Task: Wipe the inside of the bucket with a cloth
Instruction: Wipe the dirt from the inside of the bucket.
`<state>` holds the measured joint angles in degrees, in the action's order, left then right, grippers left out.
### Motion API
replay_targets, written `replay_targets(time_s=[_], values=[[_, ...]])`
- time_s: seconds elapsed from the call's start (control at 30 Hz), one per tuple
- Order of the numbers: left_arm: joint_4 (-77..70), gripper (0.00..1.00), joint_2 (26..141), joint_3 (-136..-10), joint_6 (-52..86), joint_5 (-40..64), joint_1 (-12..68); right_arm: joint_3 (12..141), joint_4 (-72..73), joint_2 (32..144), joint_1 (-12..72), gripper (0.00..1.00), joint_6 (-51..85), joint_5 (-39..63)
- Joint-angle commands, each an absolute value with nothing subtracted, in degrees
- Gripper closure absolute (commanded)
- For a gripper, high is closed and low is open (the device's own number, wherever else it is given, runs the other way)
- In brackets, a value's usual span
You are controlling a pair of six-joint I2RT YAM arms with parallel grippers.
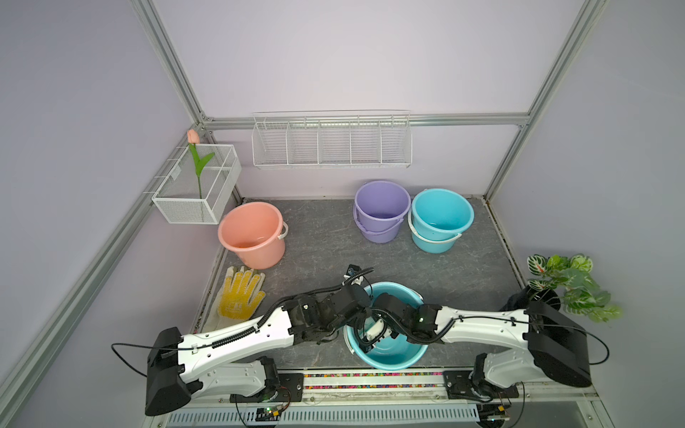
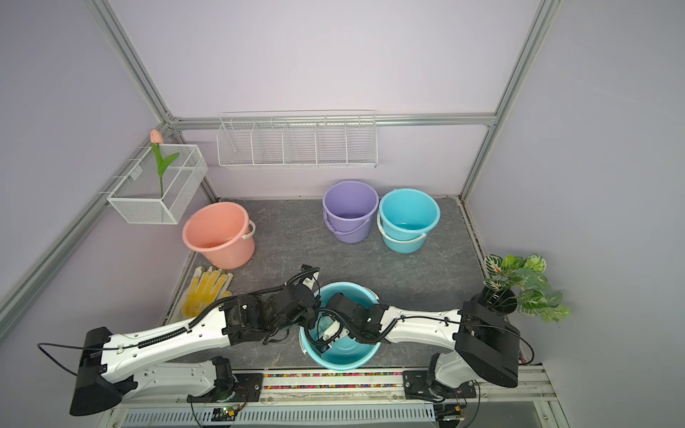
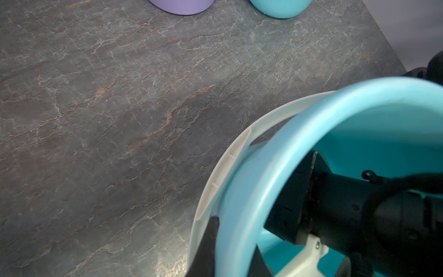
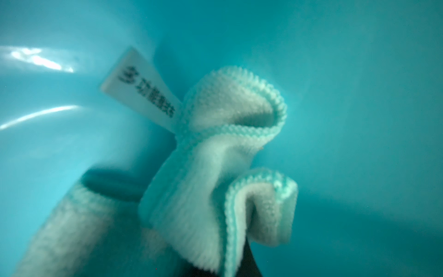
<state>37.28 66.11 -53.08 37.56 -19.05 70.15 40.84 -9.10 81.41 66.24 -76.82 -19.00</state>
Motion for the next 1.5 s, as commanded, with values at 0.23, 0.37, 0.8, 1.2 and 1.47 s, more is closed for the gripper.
replay_targets(time_s=[0.23,0.37,0.8,1.2,1.47], values=[[38.1,1.0,65.2,-52.0,37.5,-21.3,70.5,46.6,-25.1,67.2,67.6,0.93,-74.9,-24.4],[38.1,1.0,65.3,-52.0,37.6,-21.4,70.4,49.5,-31.0,63.0,69.0,0.93,-75.7,-28.6],[37.8,1.0,65.6,-52.0,37.6,-21.4,70.5,54.6,-36.2,64.2,71.6,0.93,-80.5,-40.6],[37.3,1.0,65.7,-52.3,37.4,-21.4,70.4,47.7,-26.5,74.7,70.1,0.93,-77.5,-32.4],[38.1,1.0,65.2,-52.7,37.2,-22.0,70.4,43.3,-18.5,84.7,68.4,0.93,-72.3,-25.9]])
